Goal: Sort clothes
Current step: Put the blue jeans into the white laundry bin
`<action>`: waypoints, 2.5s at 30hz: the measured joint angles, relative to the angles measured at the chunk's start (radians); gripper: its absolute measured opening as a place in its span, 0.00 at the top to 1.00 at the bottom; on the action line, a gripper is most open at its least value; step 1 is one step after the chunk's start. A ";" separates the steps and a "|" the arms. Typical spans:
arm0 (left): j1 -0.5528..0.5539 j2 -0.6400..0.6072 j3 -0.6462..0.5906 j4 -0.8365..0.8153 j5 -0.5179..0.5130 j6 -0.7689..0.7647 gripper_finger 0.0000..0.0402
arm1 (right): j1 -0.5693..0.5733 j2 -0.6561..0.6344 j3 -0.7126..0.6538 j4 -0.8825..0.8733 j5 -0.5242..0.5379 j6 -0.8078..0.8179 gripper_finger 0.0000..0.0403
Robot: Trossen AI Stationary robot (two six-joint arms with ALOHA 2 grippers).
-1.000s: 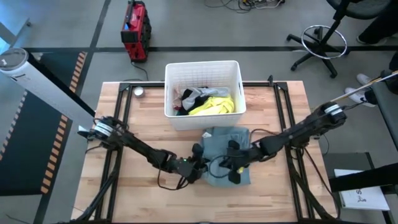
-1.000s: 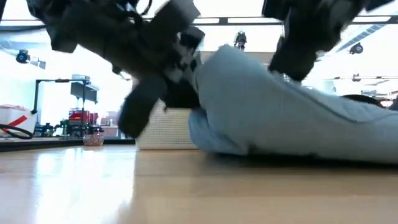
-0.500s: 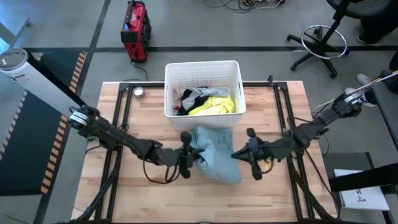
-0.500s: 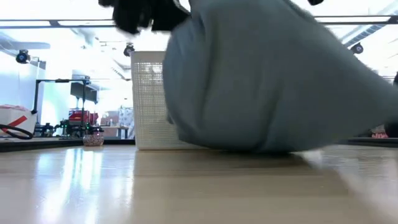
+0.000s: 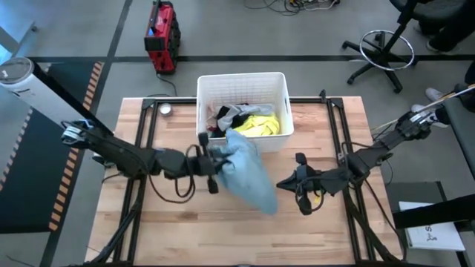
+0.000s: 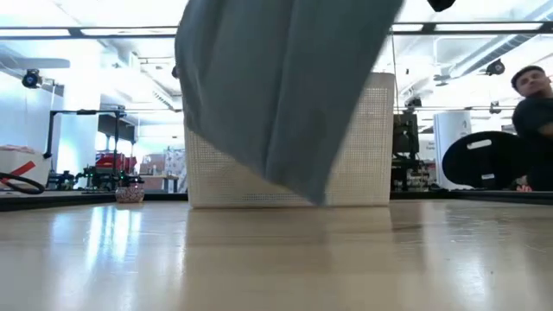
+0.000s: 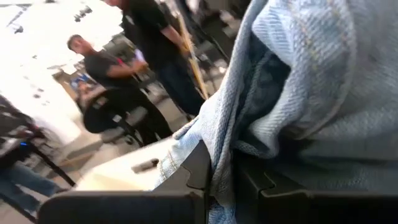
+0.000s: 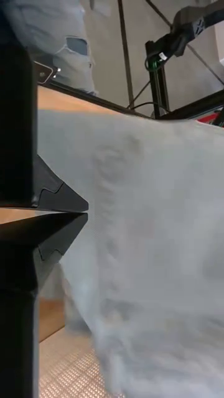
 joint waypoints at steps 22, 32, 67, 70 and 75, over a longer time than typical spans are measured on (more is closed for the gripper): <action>0.246 0.054 0.538 -0.326 0.007 0.143 0.96 | 0.000 0.003 0.000 -0.010 -0.001 -0.013 1.00; 0.448 0.156 0.785 -0.594 0.007 0.140 0.96 | 0.000 0.007 0.000 -0.024 -0.001 -0.017 1.00; 0.764 0.381 1.143 -0.853 0.055 0.260 0.96 | 0.000 0.007 -0.001 -0.054 -0.001 -0.037 1.00; 0.778 0.387 1.185 -0.850 0.055 0.271 0.96 | 0.000 0.007 -0.001 -0.055 -0.001 -0.041 1.00; 0.778 0.383 1.224 -0.867 0.053 0.267 0.96 | 0.000 0.007 -0.001 -0.055 -0.001 -0.045 1.00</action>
